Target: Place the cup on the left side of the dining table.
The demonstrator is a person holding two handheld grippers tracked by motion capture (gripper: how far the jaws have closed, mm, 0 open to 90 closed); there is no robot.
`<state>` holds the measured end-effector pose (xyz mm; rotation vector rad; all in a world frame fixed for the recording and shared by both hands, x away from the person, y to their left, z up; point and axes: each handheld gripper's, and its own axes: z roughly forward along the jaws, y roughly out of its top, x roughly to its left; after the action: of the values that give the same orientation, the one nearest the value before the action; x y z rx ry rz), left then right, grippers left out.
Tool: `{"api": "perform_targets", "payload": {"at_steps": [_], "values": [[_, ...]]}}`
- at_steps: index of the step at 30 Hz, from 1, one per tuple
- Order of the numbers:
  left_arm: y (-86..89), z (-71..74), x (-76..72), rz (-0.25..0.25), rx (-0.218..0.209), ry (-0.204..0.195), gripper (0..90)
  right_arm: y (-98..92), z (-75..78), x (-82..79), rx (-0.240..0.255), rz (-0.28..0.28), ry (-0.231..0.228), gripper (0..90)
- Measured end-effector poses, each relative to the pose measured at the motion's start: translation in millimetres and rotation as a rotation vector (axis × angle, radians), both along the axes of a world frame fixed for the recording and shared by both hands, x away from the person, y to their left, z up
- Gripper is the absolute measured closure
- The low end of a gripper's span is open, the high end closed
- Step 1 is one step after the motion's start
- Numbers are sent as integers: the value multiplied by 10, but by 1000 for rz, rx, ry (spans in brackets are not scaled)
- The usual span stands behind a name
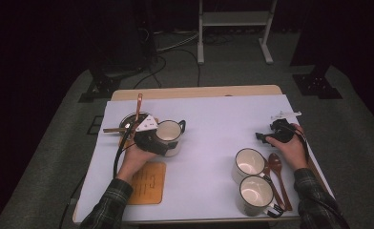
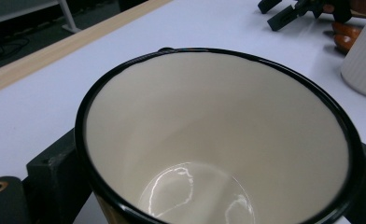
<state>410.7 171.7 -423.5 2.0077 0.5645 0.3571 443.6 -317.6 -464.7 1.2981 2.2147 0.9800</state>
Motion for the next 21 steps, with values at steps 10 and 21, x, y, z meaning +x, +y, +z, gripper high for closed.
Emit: {"api": "perform_targets", "payload": {"at_steps": [10, 21], "values": [[48, -42, -12, -4, 5, 5, 31, 0, 0, -1, 0, 0, 0, 170], [82, -49, -20, -2, 6, 22, 29, -1, -1, 0, 2, 0, -1, 170]]}}
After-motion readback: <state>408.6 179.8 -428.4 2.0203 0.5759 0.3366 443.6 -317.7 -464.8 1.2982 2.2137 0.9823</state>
